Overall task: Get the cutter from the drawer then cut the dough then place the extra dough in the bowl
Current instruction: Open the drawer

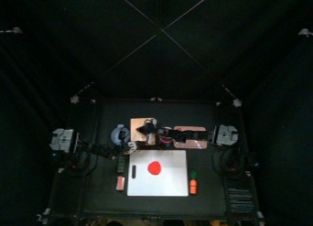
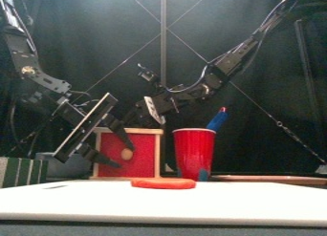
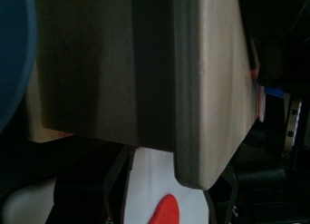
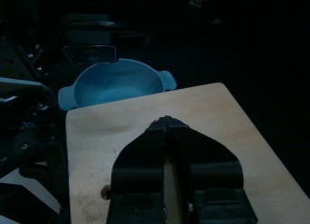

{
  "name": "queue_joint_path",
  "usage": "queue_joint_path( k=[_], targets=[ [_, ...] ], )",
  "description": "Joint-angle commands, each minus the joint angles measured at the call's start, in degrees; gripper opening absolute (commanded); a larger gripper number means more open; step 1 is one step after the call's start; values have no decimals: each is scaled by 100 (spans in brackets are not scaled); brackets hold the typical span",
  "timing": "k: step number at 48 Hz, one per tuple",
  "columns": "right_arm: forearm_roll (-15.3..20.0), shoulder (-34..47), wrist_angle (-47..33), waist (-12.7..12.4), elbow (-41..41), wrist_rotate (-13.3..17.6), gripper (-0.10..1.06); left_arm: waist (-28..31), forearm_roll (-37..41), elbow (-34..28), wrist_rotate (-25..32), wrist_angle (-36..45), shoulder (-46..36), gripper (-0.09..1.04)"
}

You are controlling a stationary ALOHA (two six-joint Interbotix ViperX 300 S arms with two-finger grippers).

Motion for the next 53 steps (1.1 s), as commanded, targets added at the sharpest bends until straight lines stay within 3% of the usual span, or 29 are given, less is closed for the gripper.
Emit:
queue_joint_path(
  k=[1,11,20,34,53],
  targets=[
    [9,-79,-9,18,-88,18,3,62,0,-53,-9,-70,-26,74],
    [18,-70,-9,18,-88,26,3,53,44,-44,-18,-26,-26,55],
    [35,-70,0,26,-97,35,3,35,44,88,-18,88,-123,47],
    [88,-53,35,26,-105,35,3,-237,35,352,-26,352,-457,45],
    [88,-18,97,-9,-105,35,3,-431,53,18,-18,475,-264,45]
  ],
)
